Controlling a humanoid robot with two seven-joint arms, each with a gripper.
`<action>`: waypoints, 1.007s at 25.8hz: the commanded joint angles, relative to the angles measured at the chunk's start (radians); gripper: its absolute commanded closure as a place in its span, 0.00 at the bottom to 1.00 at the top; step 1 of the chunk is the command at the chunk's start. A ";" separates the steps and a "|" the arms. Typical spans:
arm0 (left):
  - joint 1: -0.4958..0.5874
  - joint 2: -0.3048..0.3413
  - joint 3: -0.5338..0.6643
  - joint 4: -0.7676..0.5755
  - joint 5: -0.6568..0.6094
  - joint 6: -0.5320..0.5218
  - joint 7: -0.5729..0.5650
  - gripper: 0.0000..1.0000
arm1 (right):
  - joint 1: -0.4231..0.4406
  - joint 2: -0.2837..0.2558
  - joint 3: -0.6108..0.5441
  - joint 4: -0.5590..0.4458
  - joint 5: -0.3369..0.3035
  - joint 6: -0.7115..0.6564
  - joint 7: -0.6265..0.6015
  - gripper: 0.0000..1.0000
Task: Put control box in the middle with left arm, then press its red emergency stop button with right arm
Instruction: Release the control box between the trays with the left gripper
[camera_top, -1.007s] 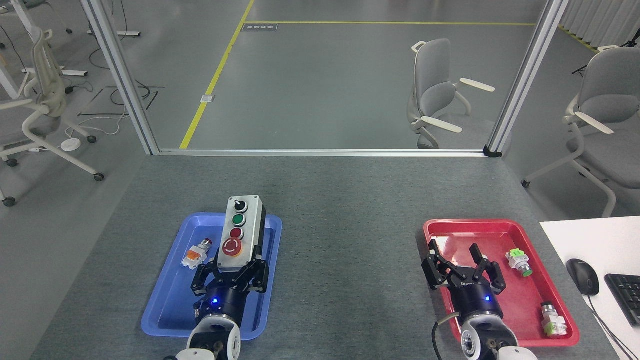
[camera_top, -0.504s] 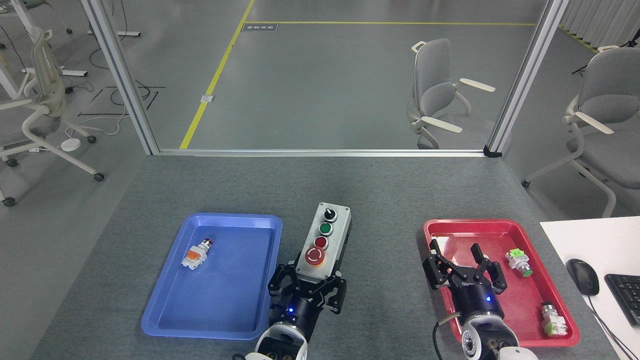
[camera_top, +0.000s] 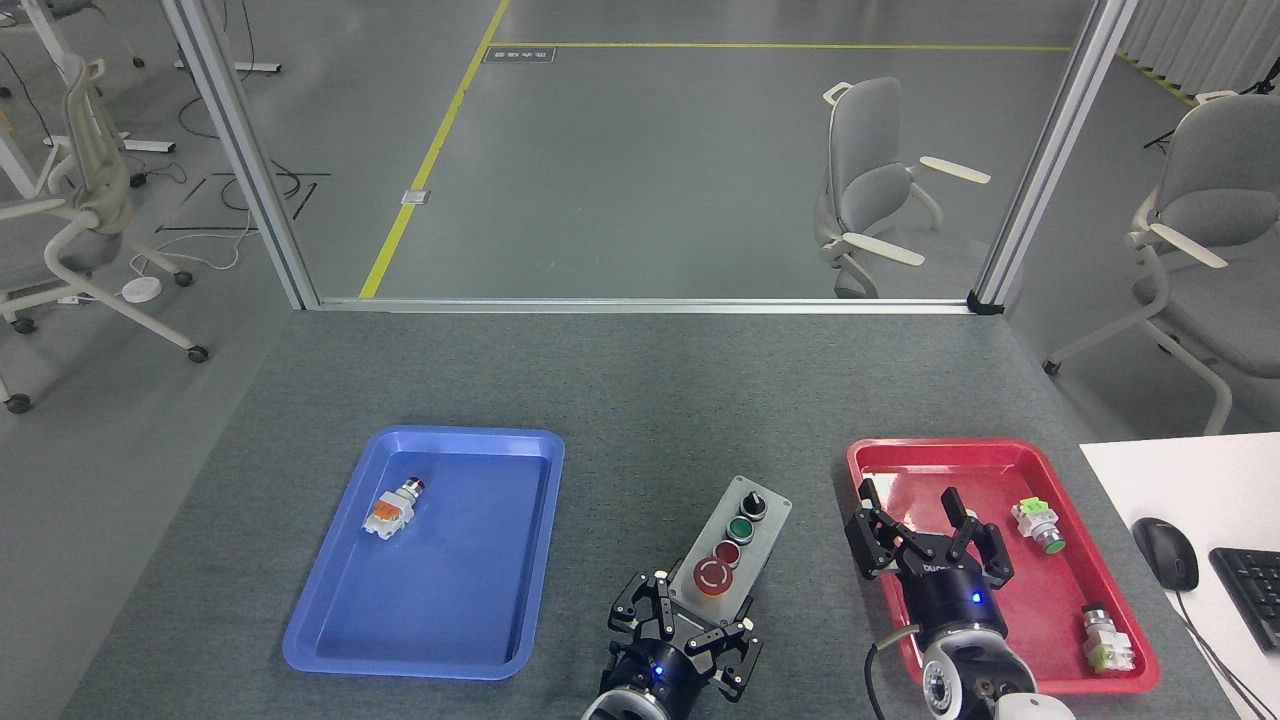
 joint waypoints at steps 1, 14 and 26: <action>-0.030 -0.002 -0.028 0.051 0.003 -0.003 -0.002 1.00 | 0.000 -0.002 0.000 0.000 0.000 0.000 0.000 0.01; -0.054 0.000 -0.056 0.081 0.009 -0.006 -0.002 0.96 | 0.000 -0.003 0.000 0.002 0.000 0.000 0.000 0.01; -0.054 0.000 -0.058 0.078 0.009 0.000 -0.044 0.24 | -0.002 -0.002 0.000 0.003 0.000 -0.003 0.002 0.01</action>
